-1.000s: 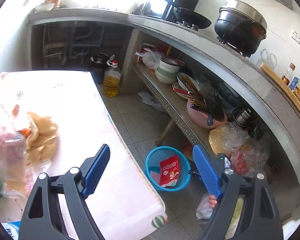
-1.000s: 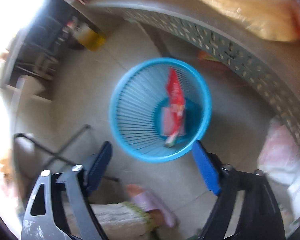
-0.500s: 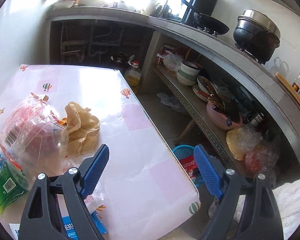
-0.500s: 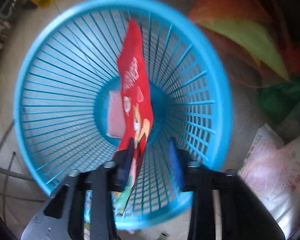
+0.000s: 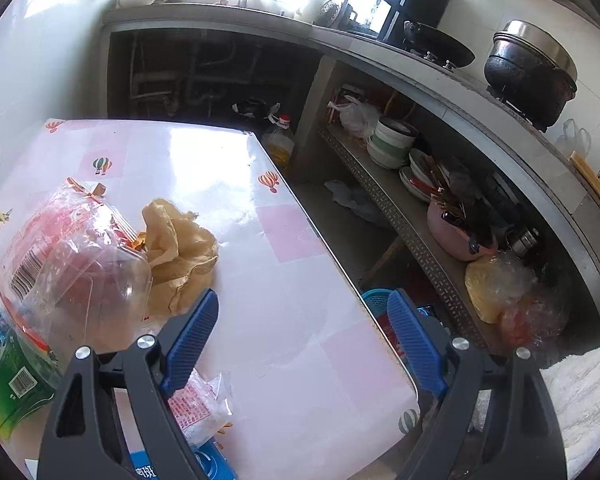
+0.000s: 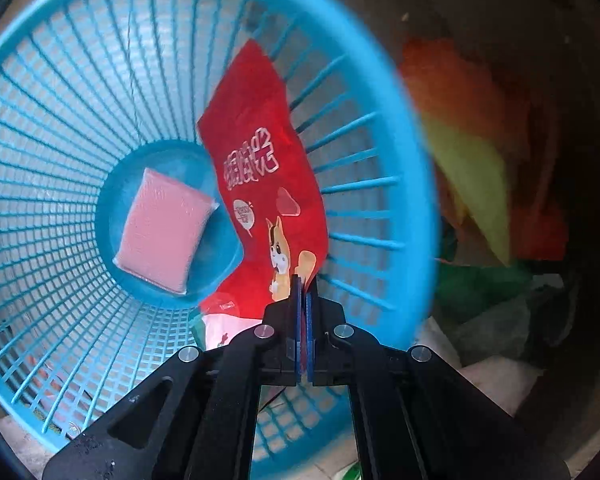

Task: Collect trash
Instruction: 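Grasp the red bag at the basket rim with the right gripper and drop it inside, then return the right gripper to the table and grasp the clear red-printed plastic bag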

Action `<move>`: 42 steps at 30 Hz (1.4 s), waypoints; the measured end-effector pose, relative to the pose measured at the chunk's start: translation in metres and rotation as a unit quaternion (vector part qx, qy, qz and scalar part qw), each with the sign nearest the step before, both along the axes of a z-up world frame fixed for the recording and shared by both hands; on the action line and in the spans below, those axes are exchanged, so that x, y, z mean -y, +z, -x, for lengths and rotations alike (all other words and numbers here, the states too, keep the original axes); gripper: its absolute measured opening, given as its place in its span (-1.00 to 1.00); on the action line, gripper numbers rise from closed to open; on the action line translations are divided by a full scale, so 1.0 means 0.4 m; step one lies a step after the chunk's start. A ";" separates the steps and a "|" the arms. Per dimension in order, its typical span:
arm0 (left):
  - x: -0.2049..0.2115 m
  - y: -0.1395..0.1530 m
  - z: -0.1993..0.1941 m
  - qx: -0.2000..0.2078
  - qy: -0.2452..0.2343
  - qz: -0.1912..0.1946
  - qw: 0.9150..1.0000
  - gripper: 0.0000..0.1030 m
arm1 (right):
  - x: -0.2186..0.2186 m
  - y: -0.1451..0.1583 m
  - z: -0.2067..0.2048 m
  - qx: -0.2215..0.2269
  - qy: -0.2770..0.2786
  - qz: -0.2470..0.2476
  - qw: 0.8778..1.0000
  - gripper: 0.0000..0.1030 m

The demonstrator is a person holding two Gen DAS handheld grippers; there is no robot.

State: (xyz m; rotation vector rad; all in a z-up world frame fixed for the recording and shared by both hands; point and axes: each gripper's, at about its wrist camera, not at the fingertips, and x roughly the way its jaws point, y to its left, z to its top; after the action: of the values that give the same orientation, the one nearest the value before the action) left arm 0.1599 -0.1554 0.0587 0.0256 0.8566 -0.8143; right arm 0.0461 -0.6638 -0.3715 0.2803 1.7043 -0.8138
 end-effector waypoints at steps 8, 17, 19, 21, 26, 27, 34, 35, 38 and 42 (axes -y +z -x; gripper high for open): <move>-0.017 0.002 -0.002 0.003 0.013 -0.015 1.000 0.64 | -0.015 -0.089 -0.024 -0.015 -0.014 -0.028 0.999 -0.98; -0.037 0.008 0.004 -0.005 0.030 -0.009 1.000 0.69 | 0.024 0.026 0.011 0.069 -0.036 -0.054 0.996 0.11; -0.044 0.011 0.008 -0.006 0.033 -0.005 0.999 0.70 | 0.011 0.080 0.020 0.093 -0.022 -0.036 0.995 0.34; -0.051 0.016 0.015 -0.007 0.035 0.000 0.999 0.70 | 0.003 0.135 0.034 0.120 -0.017 -0.033 0.992 0.36; -0.076 0.035 0.044 0.001 0.037 0.011 0.999 0.71 | -0.004 0.274 0.087 0.183 -0.029 -0.020 0.982 0.38; -0.081 0.038 0.050 0.003 0.038 0.012 0.999 0.71 | -0.017 0.307 0.077 0.196 -0.035 -0.017 0.980 0.38; -0.123 0.040 0.085 0.010 0.046 0.019 0.999 0.71 | -0.154 0.570 0.157 0.309 -0.016 0.013 0.951 0.56; -0.128 0.039 0.090 0.011 0.045 0.020 0.999 0.71 | -0.183 0.612 0.167 0.322 -0.006 0.019 0.947 0.62; -0.136 0.037 0.096 0.009 0.044 0.020 0.999 0.71 | -0.263 0.729 0.192 0.361 0.022 0.036 0.932 0.81; -0.148 0.040 0.109 0.005 0.048 0.020 0.999 0.71 | -0.367 0.847 0.205 0.403 0.051 0.063 0.912 0.85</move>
State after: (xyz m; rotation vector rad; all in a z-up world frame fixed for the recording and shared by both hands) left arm 0.1163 -0.0962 0.0748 -0.0466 0.8257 -0.7408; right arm -0.0360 -0.5171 -0.0326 0.3708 0.8759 -0.6027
